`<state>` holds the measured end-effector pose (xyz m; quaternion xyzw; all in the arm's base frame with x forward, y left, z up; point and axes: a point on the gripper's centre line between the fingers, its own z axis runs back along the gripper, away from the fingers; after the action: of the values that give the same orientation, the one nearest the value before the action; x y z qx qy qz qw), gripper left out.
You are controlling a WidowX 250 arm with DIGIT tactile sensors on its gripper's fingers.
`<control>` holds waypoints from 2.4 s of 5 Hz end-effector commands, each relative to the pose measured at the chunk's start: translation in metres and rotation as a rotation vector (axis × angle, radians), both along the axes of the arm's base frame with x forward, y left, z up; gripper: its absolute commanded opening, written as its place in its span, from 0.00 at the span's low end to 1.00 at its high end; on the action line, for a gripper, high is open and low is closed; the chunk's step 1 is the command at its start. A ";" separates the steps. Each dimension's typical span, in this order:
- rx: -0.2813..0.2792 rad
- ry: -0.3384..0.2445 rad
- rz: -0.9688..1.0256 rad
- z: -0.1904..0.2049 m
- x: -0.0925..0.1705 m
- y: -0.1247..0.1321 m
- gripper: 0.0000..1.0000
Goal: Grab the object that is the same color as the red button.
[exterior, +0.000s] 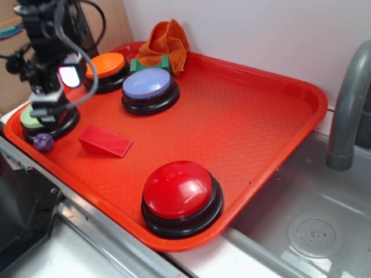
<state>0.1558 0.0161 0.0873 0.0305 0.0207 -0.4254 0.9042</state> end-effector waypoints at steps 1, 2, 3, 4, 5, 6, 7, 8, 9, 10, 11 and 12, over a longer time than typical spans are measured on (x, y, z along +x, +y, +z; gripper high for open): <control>0.013 -0.033 -0.143 -0.037 0.023 0.005 1.00; 0.040 0.006 -0.165 -0.053 0.023 0.006 1.00; 0.042 0.016 -0.202 -0.066 0.022 0.006 1.00; 0.052 0.022 -0.219 -0.068 0.024 0.002 0.00; 0.059 0.023 -0.231 -0.067 0.023 0.001 0.00; 0.055 0.020 -0.229 -0.064 0.024 -0.001 0.00; 0.023 0.013 -0.160 -0.062 0.026 -0.002 0.00; -0.012 0.011 -0.026 -0.053 0.026 -0.004 0.00; -0.071 -0.015 0.205 -0.034 0.027 -0.007 0.00; -0.040 -0.010 0.432 -0.010 0.030 -0.013 0.00; -0.059 -0.013 0.666 0.018 0.033 -0.017 0.00; -0.079 -0.068 0.841 0.047 0.032 -0.023 0.00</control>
<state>0.1781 -0.0067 0.1203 -0.0020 0.0138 -0.0208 0.9997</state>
